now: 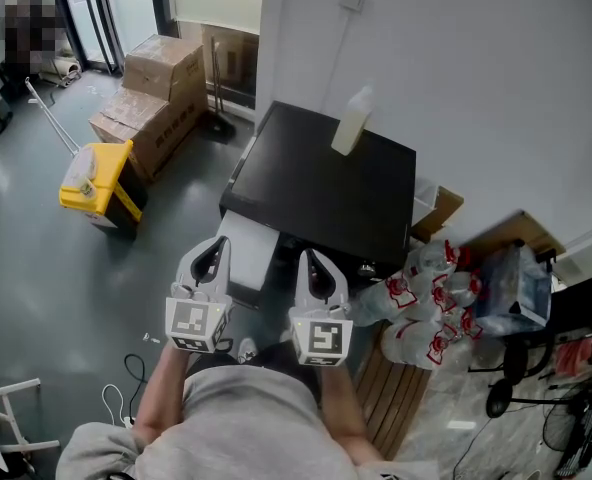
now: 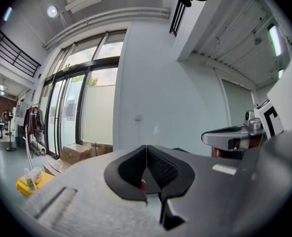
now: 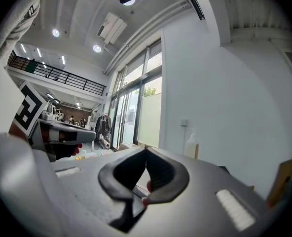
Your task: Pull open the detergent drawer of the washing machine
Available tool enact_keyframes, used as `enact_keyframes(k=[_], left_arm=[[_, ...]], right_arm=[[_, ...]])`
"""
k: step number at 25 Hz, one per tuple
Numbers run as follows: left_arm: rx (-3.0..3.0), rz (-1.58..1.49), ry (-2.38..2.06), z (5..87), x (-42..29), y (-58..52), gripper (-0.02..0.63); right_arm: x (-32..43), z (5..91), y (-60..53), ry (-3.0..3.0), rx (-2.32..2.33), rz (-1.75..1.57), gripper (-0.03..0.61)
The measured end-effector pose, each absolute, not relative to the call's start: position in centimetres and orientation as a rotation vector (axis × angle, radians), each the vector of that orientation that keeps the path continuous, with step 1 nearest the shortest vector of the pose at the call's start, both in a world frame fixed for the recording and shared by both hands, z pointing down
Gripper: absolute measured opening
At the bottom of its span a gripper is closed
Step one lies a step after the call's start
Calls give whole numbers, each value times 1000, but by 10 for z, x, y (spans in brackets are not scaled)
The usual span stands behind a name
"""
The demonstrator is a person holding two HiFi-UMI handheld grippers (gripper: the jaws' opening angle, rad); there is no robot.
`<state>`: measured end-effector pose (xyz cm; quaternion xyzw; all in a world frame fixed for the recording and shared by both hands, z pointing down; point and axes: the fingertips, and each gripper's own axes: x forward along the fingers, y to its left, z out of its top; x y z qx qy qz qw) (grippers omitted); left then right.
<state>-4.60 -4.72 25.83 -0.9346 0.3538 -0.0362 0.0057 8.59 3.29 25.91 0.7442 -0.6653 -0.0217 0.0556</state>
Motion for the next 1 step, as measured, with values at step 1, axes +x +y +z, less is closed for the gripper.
enact_keyframes(k=[1], left_arm=[[-2924,-113,1108,258,-46,-47,14]], right_arm=[[86,259,33,-2018,2258,-72,5]])
